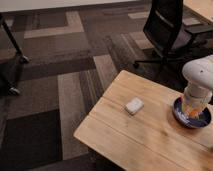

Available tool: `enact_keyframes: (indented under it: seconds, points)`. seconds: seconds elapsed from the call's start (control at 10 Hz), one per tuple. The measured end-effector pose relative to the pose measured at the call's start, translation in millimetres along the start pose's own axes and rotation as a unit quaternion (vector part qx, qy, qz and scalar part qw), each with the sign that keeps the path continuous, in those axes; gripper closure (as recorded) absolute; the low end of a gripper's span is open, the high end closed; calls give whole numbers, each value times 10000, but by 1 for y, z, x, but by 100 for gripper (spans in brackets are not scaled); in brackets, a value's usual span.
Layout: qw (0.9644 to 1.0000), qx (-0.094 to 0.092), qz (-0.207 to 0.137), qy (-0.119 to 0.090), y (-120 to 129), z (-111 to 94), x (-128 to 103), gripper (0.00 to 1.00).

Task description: Place the pepper in the ceramic bowl

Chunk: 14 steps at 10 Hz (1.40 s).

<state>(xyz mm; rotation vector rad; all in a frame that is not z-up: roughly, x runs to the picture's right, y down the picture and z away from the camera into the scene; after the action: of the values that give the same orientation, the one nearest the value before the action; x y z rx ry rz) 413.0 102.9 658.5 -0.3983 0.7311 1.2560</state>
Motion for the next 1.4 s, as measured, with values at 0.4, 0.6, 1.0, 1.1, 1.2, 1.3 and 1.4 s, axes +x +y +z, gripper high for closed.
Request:
enact_keyframes:
  seconds: [0.4, 0.6, 1.0, 1.1, 1.2, 1.3, 1.4]
  points:
    - [9987, 109, 466, -193, -40, 12, -22, 100]
    - [9979, 89, 597, -230, -54, 31, -39, 100]
    - [9981, -119, 539, -262, -65, 79, -56, 100]
    - [9978, -163, 540, -348, -65, 91, -60, 100]
    - [9971, -218, 586, -443, -65, 101, -60, 100]
    - [9962, -291, 618, -538, -62, 111, -59, 100]
    - [9959, -310, 623, -581, -61, 115, -58, 100]
